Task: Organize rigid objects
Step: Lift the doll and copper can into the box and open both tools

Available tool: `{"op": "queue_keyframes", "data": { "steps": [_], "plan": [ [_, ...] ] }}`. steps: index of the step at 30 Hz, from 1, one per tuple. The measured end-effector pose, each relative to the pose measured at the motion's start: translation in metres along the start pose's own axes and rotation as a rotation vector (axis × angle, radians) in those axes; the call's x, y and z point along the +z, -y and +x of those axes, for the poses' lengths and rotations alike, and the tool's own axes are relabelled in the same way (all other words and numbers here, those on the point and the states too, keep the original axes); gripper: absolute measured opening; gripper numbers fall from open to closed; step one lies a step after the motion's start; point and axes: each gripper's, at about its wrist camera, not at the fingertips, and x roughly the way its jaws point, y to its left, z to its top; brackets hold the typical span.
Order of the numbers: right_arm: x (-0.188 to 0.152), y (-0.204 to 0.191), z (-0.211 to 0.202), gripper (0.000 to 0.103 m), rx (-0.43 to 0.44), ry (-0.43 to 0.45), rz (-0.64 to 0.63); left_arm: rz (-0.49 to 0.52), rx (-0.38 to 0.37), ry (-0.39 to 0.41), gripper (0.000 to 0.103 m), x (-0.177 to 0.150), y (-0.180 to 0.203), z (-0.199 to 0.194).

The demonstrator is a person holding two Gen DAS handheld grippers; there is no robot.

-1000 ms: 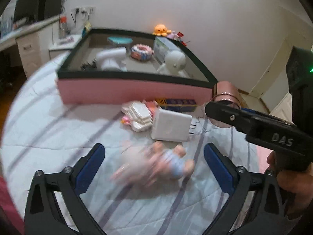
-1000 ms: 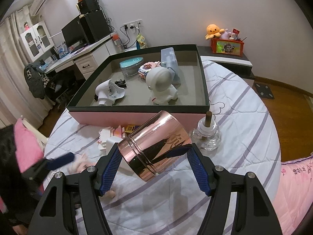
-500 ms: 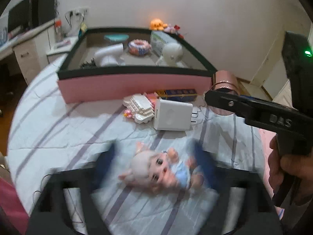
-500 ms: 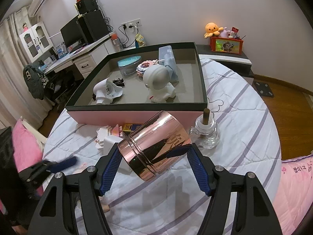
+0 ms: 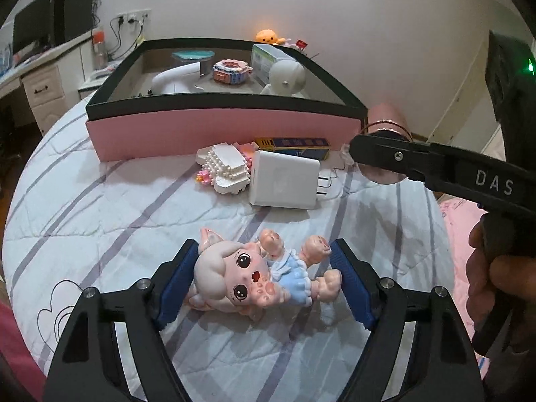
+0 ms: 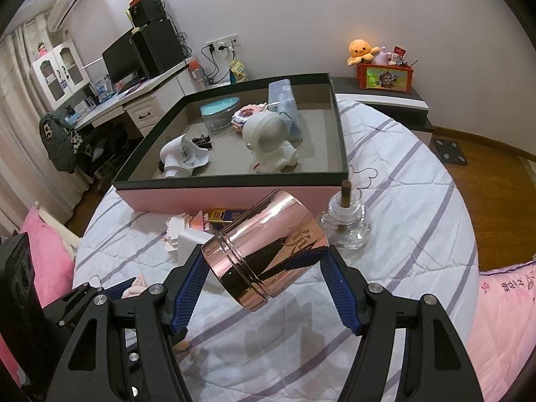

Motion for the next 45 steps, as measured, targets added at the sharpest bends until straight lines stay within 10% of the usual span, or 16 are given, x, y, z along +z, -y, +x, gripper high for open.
{"op": "queue_keyframes", "data": {
  "steps": [10, 23, 41, 45],
  "plan": [
    [0.016, -0.005, -0.012, 0.069, 0.014, 0.044, -0.020, -0.009, 0.031, 0.083, 0.080, 0.022, -0.010, -0.032],
    [0.095, -0.008, -0.011, 0.069, 0.004, 0.142, -0.096, -0.033, 0.103, 0.243, 0.080, 0.128, -0.058, -0.040],
    [0.137, -0.028, 0.098, 0.070, 0.040, -0.051, -0.216, -0.107, 0.113, 0.123, 0.081, 0.196, -0.098, 0.056],
    [0.135, -0.024, 0.100, 0.084, 0.032, -0.052, -0.217, -0.116, 0.140, 0.149, 0.098, 0.196, -0.099, 0.049]
  ]
}}
